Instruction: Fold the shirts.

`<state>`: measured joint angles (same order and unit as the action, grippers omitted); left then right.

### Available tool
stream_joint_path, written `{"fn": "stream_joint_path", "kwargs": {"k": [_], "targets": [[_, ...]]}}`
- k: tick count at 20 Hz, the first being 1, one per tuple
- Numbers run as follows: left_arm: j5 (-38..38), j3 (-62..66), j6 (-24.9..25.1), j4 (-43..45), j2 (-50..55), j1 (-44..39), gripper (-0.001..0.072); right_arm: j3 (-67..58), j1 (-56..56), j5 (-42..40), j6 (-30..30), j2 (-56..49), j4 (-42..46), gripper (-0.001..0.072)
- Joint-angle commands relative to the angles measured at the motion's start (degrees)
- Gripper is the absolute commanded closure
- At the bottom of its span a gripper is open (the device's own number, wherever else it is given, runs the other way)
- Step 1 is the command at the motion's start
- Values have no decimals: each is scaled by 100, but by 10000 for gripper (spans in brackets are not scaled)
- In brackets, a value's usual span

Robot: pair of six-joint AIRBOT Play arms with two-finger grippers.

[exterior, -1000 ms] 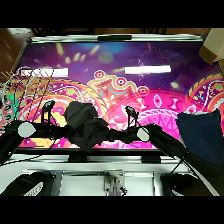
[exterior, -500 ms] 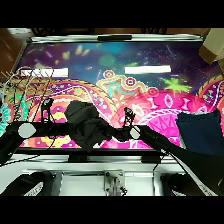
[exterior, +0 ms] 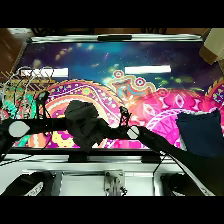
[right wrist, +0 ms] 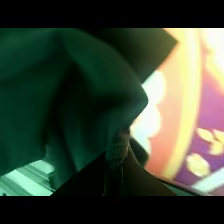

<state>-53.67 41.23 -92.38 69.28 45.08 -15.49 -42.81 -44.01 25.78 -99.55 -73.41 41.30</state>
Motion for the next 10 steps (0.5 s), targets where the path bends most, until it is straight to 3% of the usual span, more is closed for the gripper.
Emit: {"fn": "stream_joint_path", "kwargs": {"k": [1, 5, 10], "targets": [[-420, 1421, 774, 201, -94, 109, 667, -546, 529, 994, 382, 960, 1453, 636], [-1316, 4374, 772, 227, -138, 227, 666, -2118, 1615, 2732, 332, 2863, 2900, 636], [-1025, 6658, 295, 133, -247, 225, 666, -3751, 1919, 2894, 37, 4334, 3491, 637]]}}
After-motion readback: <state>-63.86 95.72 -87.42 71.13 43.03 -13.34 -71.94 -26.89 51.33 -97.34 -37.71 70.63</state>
